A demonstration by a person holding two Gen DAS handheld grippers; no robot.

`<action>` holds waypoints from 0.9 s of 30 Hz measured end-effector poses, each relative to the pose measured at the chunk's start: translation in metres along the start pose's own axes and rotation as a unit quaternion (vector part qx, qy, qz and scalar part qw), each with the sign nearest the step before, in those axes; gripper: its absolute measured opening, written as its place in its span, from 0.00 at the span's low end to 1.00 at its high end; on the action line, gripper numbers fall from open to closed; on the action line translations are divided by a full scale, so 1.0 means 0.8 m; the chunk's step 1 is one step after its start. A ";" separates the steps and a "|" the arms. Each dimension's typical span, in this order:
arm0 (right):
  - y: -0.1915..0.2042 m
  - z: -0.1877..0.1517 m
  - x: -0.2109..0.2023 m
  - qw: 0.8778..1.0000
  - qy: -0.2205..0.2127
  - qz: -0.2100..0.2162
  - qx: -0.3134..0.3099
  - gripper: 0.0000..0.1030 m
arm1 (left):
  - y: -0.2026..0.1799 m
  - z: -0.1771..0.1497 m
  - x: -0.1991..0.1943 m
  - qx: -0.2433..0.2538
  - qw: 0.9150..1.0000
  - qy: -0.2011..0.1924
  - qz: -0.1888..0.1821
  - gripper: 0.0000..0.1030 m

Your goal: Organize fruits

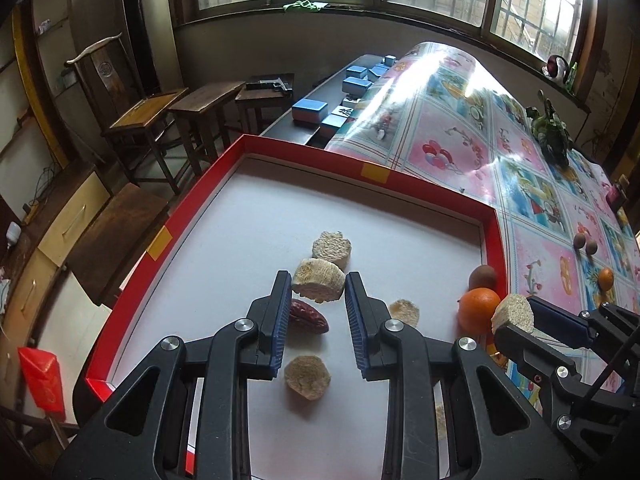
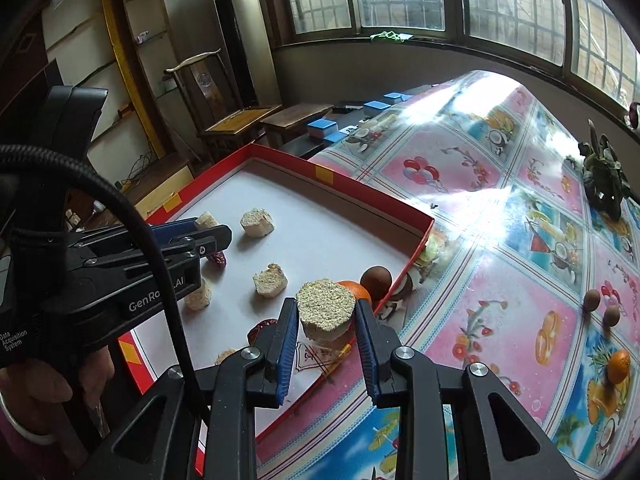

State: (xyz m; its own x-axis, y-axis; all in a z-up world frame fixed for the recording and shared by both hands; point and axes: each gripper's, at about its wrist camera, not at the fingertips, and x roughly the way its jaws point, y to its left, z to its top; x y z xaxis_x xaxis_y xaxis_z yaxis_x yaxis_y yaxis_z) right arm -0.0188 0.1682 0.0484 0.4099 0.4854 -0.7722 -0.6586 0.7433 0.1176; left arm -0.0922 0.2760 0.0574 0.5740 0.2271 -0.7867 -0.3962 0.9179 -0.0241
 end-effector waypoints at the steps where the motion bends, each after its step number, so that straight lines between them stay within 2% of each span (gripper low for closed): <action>1: 0.001 0.003 0.004 1.000 0.002 0.001 -0.003 0.27 | 0.003 0.003 0.003 -0.004 1.000 0.001 -0.001 0.26; 14: 0.008 0.053 0.080 0.999 0.033 -0.003 -0.031 0.27 | 0.023 0.018 0.039 -0.018 1.000 0.022 0.007 0.26; 20: 0.004 0.059 0.115 0.998 0.054 -0.012 -0.034 0.27 | 0.021 0.022 0.053 -0.017 0.999 0.030 0.013 0.26; 27: 0.001 0.059 0.122 0.998 0.052 -0.006 -0.037 0.31 | 0.017 0.017 0.063 -0.013 0.999 0.041 0.032 0.26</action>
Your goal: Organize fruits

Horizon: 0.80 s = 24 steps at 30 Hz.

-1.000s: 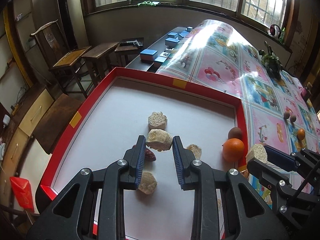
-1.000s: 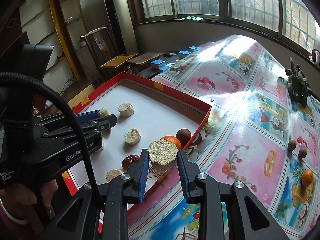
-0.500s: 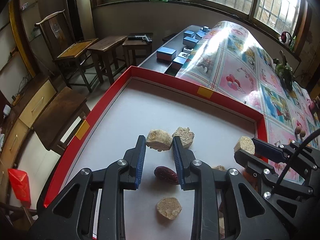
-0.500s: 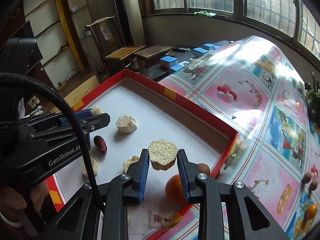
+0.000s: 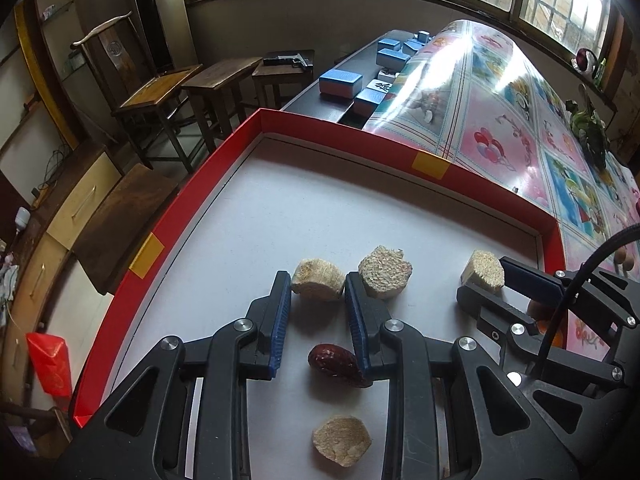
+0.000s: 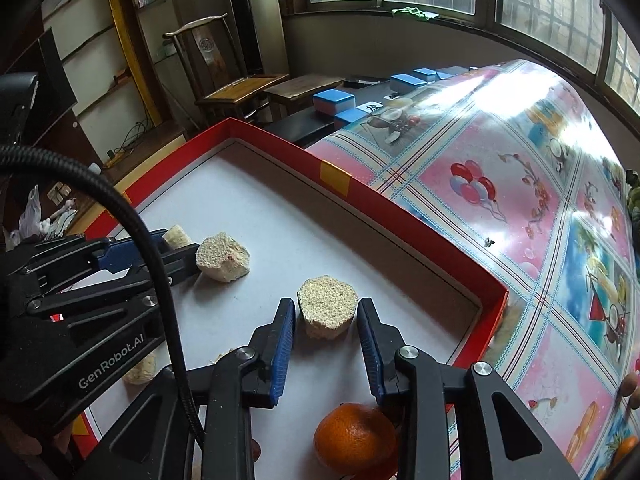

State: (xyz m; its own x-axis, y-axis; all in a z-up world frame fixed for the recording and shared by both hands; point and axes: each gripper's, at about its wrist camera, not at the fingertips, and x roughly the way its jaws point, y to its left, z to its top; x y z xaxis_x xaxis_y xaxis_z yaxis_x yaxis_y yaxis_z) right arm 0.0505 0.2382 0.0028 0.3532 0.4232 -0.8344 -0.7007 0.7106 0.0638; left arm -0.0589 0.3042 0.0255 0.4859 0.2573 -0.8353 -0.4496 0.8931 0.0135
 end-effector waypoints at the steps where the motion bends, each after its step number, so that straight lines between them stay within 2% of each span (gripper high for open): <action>1: 0.001 0.000 -0.001 1.000 -0.001 0.001 -0.002 0.31 | 0.000 0.000 0.000 -0.001 1.000 0.001 0.000 0.26; 3: 0.003 -0.002 -0.010 1.000 -0.009 0.004 -0.004 0.31 | 0.000 0.000 -0.001 -0.002 1.000 0.003 0.000 0.26; 6: 0.003 -0.010 -0.030 1.000 -0.019 0.002 -0.001 0.31 | -0.001 -0.002 -0.010 -0.001 1.000 -0.008 0.009 0.36; 8: 0.001 -0.016 -0.047 1.000 -0.030 0.003 0.005 0.31 | -0.005 -0.002 -0.021 -0.001 1.000 -0.023 0.010 0.55; 10: -0.001 -0.024 -0.064 0.999 -0.040 0.001 0.012 0.32 | -0.008 -0.003 -0.036 -0.002 0.999 -0.039 0.003 0.61; 14: -0.012 -0.044 -0.097 0.998 -0.058 -0.002 0.028 0.34 | -0.029 -0.006 -0.060 0.013 0.998 -0.057 -0.004 0.61; 19: -0.032 -0.072 -0.128 0.996 -0.065 -0.019 0.051 0.35 | -0.067 -0.014 -0.084 0.036 0.996 -0.070 -0.031 0.61; 24: -0.057 -0.104 -0.161 0.994 -0.072 -0.043 0.076 0.36 | -0.118 -0.025 -0.095 0.064 0.994 -0.068 -0.064 0.61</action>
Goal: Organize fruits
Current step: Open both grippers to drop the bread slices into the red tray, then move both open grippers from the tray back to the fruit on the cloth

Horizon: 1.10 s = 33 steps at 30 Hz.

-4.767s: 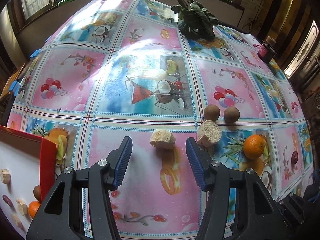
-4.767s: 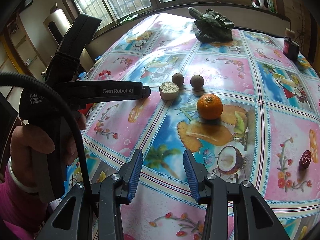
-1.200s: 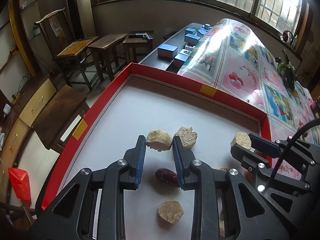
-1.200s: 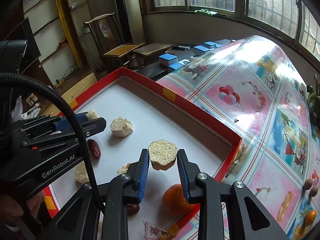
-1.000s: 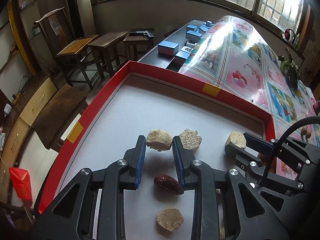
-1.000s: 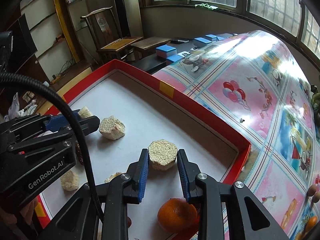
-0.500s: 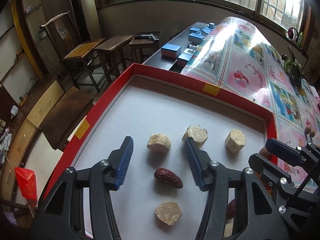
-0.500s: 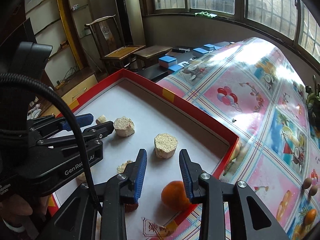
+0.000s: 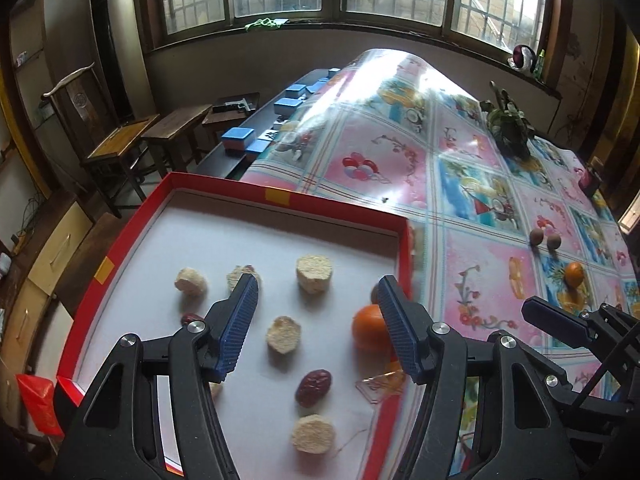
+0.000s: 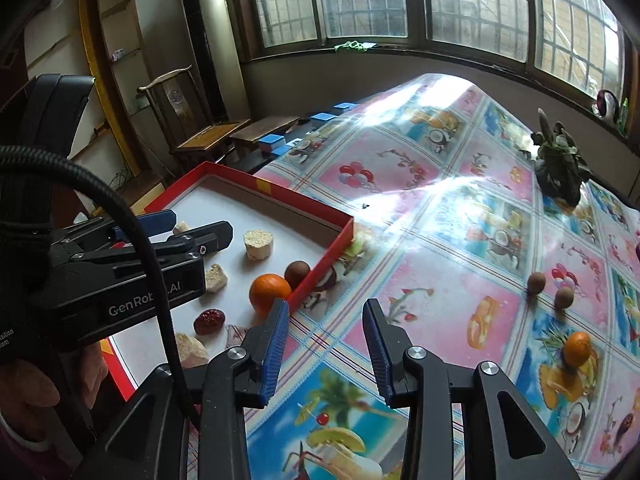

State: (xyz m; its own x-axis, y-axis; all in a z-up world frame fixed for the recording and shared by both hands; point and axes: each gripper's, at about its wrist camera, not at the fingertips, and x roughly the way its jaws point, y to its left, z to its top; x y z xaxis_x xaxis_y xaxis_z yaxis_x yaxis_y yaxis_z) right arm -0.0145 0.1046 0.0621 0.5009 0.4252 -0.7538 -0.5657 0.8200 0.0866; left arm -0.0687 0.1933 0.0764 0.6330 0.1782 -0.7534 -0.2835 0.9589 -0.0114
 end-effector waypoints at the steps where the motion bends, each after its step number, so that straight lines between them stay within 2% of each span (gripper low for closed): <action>1: -0.007 -0.005 -0.006 1.000 0.000 -0.005 0.004 0.37 | -0.012 -0.001 0.000 0.006 1.000 0.001 -0.006 0.61; 10: -0.087 -0.056 -0.048 0.997 0.004 -0.054 0.063 0.38 | -0.106 -0.013 0.007 0.059 0.996 0.018 -0.061 0.61; 19: -0.173 -0.104 -0.079 0.984 0.011 -0.109 0.137 0.39 | -0.184 -0.019 0.024 0.101 0.989 0.042 -0.096 0.61; 28: -0.215 -0.119 -0.097 0.978 0.009 -0.128 0.166 0.39 | -0.240 -0.013 0.044 0.123 0.983 0.063 -0.119 0.61; 33: -0.232 -0.122 -0.106 0.976 0.009 -0.135 0.173 0.40 | -0.275 -0.005 0.052 0.130 0.978 0.071 -0.145 0.61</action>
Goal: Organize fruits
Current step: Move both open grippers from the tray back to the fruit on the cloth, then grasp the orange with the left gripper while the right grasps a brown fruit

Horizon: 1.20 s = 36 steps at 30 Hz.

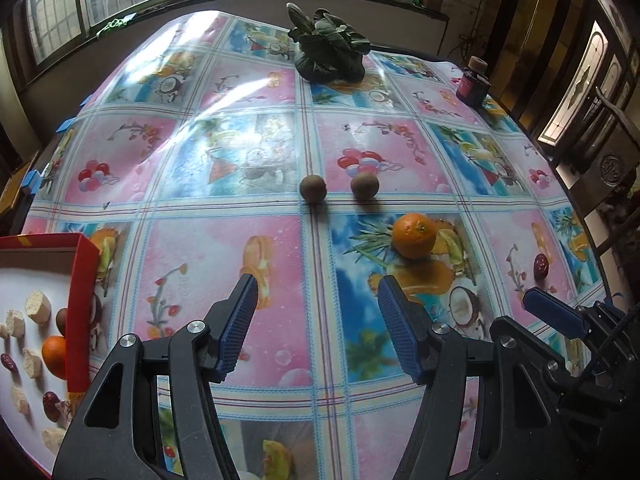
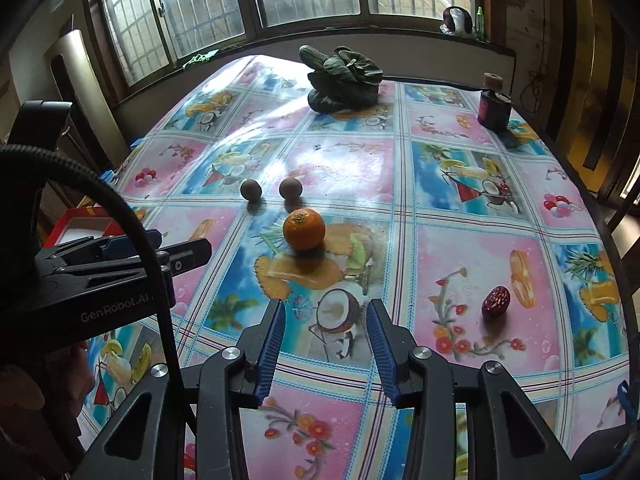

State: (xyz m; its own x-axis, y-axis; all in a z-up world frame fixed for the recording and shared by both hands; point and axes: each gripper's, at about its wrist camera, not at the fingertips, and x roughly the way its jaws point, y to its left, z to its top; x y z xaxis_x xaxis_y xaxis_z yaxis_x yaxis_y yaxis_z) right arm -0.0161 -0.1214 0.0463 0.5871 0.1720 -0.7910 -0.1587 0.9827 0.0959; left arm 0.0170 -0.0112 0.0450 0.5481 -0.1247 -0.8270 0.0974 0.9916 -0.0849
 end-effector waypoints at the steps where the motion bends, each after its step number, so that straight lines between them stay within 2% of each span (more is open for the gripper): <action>1: -0.004 0.000 -0.001 1.000 0.000 -0.003 0.001 0.40 | -0.007 0.003 0.003 0.004 1.000 0.000 -0.005 0.61; 8: -0.041 -0.002 -0.015 1.000 -0.003 -0.018 0.020 0.42 | -0.046 0.023 0.033 0.024 1.000 0.011 -0.015 0.61; 17: -0.083 -0.002 -0.014 0.998 -0.002 -0.025 0.051 0.42 | -0.062 0.030 0.063 0.030 0.999 0.024 -0.033 0.60; 18: -0.085 -0.002 -0.012 0.998 -0.001 -0.024 0.053 0.42 | -0.063 0.030 0.066 0.029 0.999 0.026 -0.034 0.59; 19: -0.087 -0.002 -0.011 0.998 0.000 -0.023 0.054 0.42 | -0.062 0.030 0.069 0.028 0.998 0.028 -0.038 0.46; 21: -0.089 -0.002 -0.009 0.998 0.002 -0.023 0.056 0.42 | -0.063 0.029 0.067 0.034 0.997 0.026 -0.058 0.33; 23: -0.088 0.000 -0.007 0.998 0.004 -0.020 0.058 0.42 | -0.066 0.028 0.064 0.041 0.998 0.024 -0.049 0.31; 28: -0.066 0.012 -0.007 0.999 0.003 -0.010 0.036 0.42 | -0.035 0.020 0.050 0.022 0.999 0.021 -0.042 0.30; 36: -0.017 0.042 0.025 1.000 0.007 0.023 0.017 0.42 | 0.031 0.013 0.016 -0.014 1.000 0.002 0.005 0.30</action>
State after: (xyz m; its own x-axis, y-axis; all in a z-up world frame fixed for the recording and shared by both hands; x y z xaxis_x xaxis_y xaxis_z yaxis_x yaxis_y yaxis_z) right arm 0.0244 -0.1288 0.0490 0.5682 0.2163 -0.7940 -0.1586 0.9755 0.1522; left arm 0.0348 0.0114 0.0382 0.5453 -0.1156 -0.8302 0.0695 0.9933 -0.0926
